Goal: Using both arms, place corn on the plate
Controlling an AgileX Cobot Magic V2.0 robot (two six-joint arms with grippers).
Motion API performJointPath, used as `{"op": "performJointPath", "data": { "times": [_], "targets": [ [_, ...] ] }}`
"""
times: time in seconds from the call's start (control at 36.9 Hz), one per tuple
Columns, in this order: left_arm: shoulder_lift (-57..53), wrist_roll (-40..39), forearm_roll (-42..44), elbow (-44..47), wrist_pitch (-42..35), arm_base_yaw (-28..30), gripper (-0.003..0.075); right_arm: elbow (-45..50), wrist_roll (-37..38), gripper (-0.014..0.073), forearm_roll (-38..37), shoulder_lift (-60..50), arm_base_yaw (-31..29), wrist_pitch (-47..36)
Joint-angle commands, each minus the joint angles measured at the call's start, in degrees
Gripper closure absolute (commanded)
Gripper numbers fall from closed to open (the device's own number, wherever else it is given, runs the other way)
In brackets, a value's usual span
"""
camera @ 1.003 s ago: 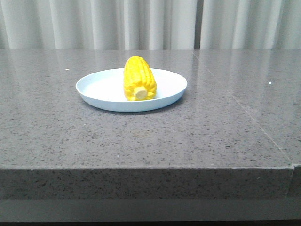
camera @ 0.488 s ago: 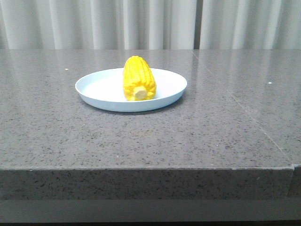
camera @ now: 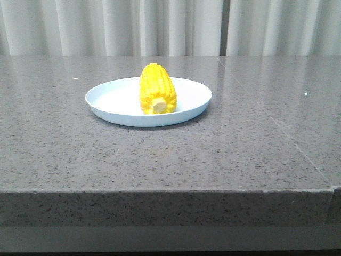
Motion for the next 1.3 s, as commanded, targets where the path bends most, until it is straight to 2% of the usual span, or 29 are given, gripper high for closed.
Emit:
{"op": "performJointPath", "data": {
  "times": [0.0,0.27,0.38,0.46,0.62,0.76,0.87,1.11,1.27],
  "targets": [
    [-1.0,-0.3,-0.6,1.4,-4.3,0.1,0.0741,-1.4,-0.5,0.0665,-1.1,0.7,-0.4,-4.7],
    [-1.0,-0.3,-0.6,1.4,-4.3,0.1,0.0741,-1.4,-0.5,0.0665,-3.2,0.7,-0.4,-4.9],
    [-1.0,-0.3,-0.6,1.4,-4.3,0.1,0.0741,0.7,-2.1,0.0665,-2.7,0.7,-0.4,-8.1],
    [-1.0,-0.3,-0.6,1.4,-4.3,0.1,0.0741,3.8,-7.0,0.0665,0.3,0.6,-0.4,-11.4],
    [-1.0,-0.3,-0.6,1.4,-4.3,0.1,0.0741,12.6,-17.6,0.0665,11.3,0.6,-0.5,-21.8],
    [-1.0,-0.3,-0.6,1.4,-4.3,0.1,0.0741,19.8,-18.5,0.0665,14.2,-1.3,-2.1,-27.4],
    [-1.0,-0.3,-0.6,1.4,-4.3,0.1,0.0741,23.0,-18.5,0.0665,14.9,-3.9,-3.7,-26.9],
    [-1.0,-0.3,-0.6,1.4,-4.3,0.1,0.0741,22.9,-18.5,0.0665,15.0,-11.3,-6.7,-17.9],
    [-0.9,-0.3,-0.6,1.4,-4.3,0.1,0.0741,22.9,-18.5,0.0665,15.0,-11.0,-6.7,-17.6]
  ]
}}
